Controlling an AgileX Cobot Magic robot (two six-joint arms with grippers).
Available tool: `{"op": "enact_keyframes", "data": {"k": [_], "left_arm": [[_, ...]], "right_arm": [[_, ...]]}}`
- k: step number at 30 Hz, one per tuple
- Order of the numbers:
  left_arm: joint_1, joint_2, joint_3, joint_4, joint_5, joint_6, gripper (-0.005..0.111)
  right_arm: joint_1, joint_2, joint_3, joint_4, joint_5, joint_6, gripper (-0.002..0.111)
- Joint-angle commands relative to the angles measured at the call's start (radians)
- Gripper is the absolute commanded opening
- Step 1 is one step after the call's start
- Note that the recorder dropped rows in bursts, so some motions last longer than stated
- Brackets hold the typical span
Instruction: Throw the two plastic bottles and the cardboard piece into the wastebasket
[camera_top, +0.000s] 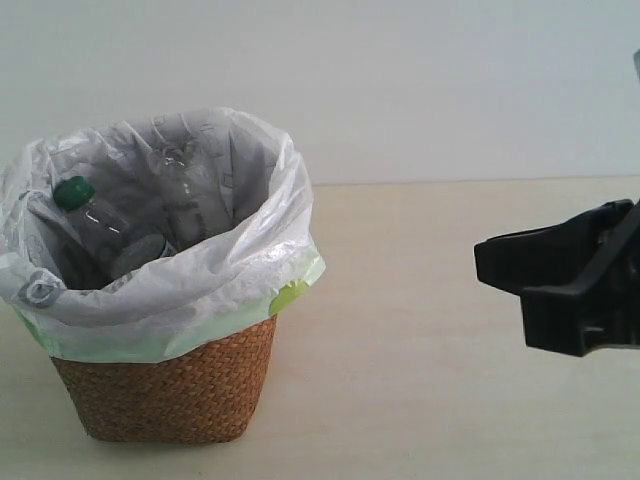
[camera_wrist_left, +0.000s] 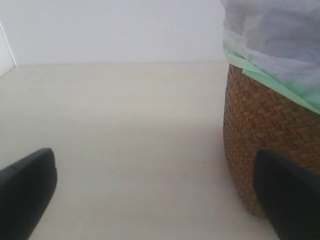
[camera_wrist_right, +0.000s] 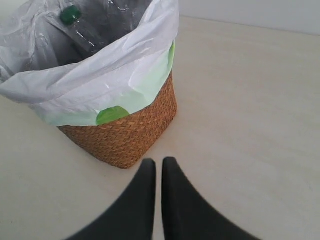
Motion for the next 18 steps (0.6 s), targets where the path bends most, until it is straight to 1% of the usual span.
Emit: {"op": "enact_keyframes", "data": {"k": [1,5,9,13,18], "left_arm": [[-0.006,-0.003,-0.004,-0.002,-0.008,-0.009,0.108],[-0.006,-0.003,-0.004,-0.002,-0.008,-0.009,0.108],[-0.006,-0.003,-0.004,-0.002,-0.008,-0.009,0.108],[-0.006,-0.003,-0.004,-0.002,-0.008,-0.009,0.108],[-0.006,-0.003,-0.004,-0.002,-0.008,-0.009,0.108]], "right_arm": [[-0.018,-0.088,0.084,-0.001,-0.101,-0.012,0.000],[-0.072,-0.256,0.270,0.004,-0.344,-0.002,0.000],[-0.173,-0.394,0.420,0.004,-0.468,-0.002,0.000],[-0.279,-0.509,0.485,0.004,-0.462,-0.002,0.000],[-0.378,-0.639,0.533,0.004,-0.408,-0.003,0.000]]}}
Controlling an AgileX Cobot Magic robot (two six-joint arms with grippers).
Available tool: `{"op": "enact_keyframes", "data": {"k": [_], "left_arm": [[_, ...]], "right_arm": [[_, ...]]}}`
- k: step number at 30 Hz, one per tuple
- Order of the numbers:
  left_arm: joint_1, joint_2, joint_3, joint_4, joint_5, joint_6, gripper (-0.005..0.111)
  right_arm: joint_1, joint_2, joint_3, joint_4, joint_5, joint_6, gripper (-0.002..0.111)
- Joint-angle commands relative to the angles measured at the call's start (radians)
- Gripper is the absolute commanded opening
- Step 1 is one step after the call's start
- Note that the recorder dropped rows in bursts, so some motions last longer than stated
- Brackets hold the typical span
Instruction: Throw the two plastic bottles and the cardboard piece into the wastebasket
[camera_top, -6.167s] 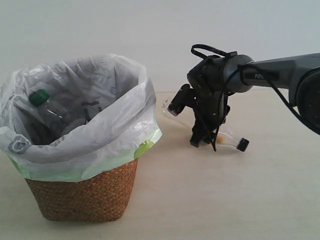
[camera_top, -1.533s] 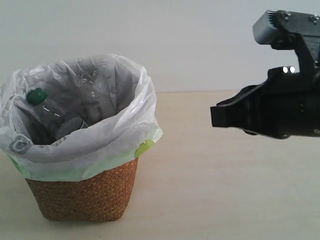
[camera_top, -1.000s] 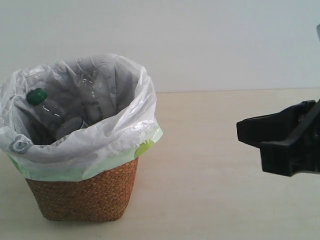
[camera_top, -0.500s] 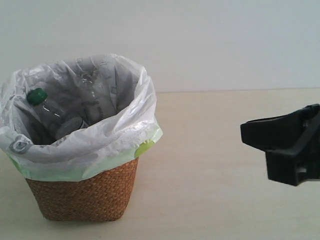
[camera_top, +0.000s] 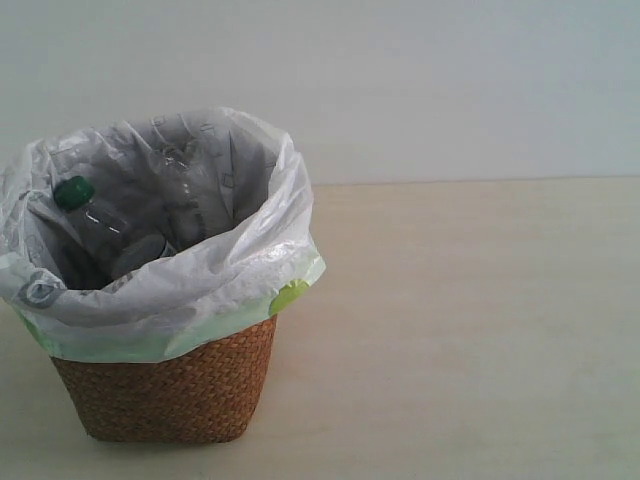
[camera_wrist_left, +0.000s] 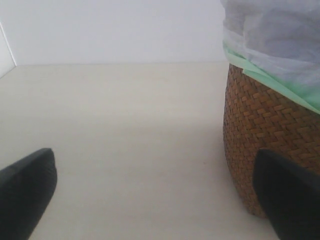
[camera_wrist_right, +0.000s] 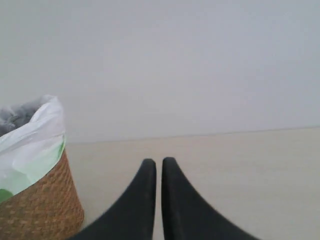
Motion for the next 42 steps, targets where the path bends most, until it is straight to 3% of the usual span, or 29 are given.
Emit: {"op": "enact_keyframes", "data": {"k": [1,9,15,21,29,42], "left_arm": [[-0.006,-0.003,-0.004,-0.002,-0.008,-0.009,0.108],[-0.006,-0.003,-0.004,-0.002,-0.008,-0.009,0.108],[-0.006,-0.003,-0.004,-0.002,-0.008,-0.009,0.108],[-0.006,-0.003,-0.004,-0.002,-0.008,-0.009,0.108],[-0.006,-0.003,-0.004,-0.002,-0.008,-0.009,0.108],[-0.006,-0.003,-0.004,-0.002,-0.008,-0.009,0.108]], "right_arm": [[-0.091,-0.122,0.052,-0.002,0.025,-0.003,0.000],[-0.211,-0.258,0.137,-0.002,-0.036,-0.020,0.000],[-0.279,-0.258,0.137,-0.004,0.133,-0.042,0.000],[-0.261,-0.258,0.137,-0.010,0.260,-0.075,0.000],[-0.106,-0.258,0.137,-0.049,0.386,-0.145,0.000],[-0.101,-0.258,0.137,-0.096,0.386,-0.095,0.000]]}}
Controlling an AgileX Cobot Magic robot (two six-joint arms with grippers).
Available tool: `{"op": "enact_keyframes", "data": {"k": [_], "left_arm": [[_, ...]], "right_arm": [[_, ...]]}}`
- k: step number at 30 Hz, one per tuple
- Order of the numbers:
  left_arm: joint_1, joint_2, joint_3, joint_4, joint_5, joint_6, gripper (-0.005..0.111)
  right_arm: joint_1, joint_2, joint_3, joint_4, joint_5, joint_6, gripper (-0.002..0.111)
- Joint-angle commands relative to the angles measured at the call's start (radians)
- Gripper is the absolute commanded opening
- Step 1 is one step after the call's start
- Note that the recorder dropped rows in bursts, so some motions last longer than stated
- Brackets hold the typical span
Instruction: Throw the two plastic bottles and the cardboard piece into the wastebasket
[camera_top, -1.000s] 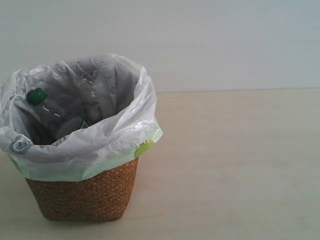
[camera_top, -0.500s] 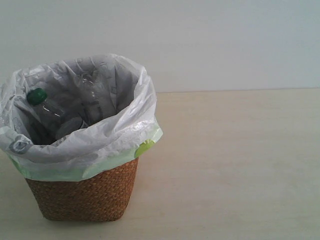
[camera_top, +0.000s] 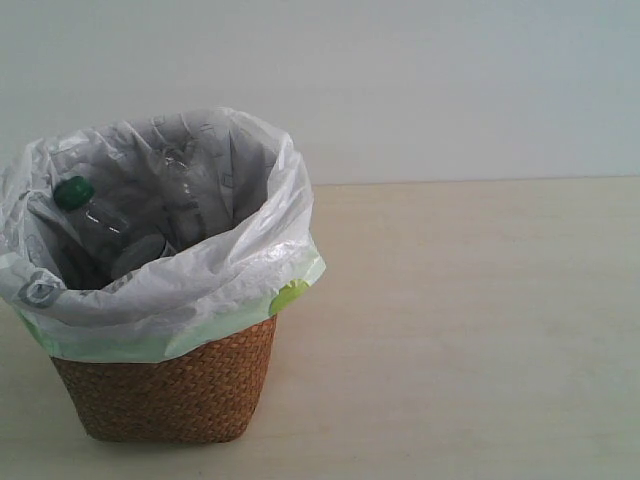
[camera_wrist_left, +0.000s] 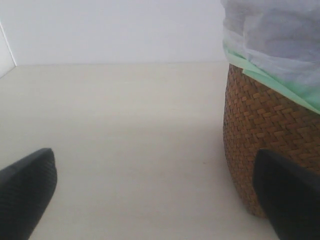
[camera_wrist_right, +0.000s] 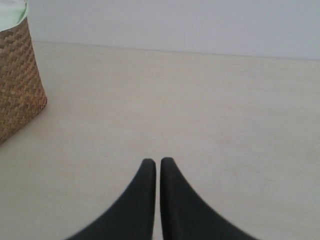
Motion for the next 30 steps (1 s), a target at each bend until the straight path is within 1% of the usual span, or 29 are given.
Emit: {"op": "enact_keyframes", "data": {"k": [1,4,5,30], "left_arm": [[-0.006,-0.003,-0.004,-0.002,-0.008,-0.009,0.108],[-0.006,-0.003,-0.004,-0.002,-0.008,-0.009,0.108],[-0.006,-0.003,-0.004,-0.002,-0.008,-0.009,0.108],[-0.006,-0.003,-0.004,-0.002,-0.008,-0.009,0.108]], "right_arm": [[0.000,-0.006,0.005,-0.063,-0.001,0.075,0.000],[0.000,-0.006,0.005,-0.225,-0.001,0.290,0.000],[0.000,-0.006,0.005,-0.241,-0.001,0.308,0.000],[0.000,-0.006,0.005,-0.247,0.003,0.299,0.000]]}}
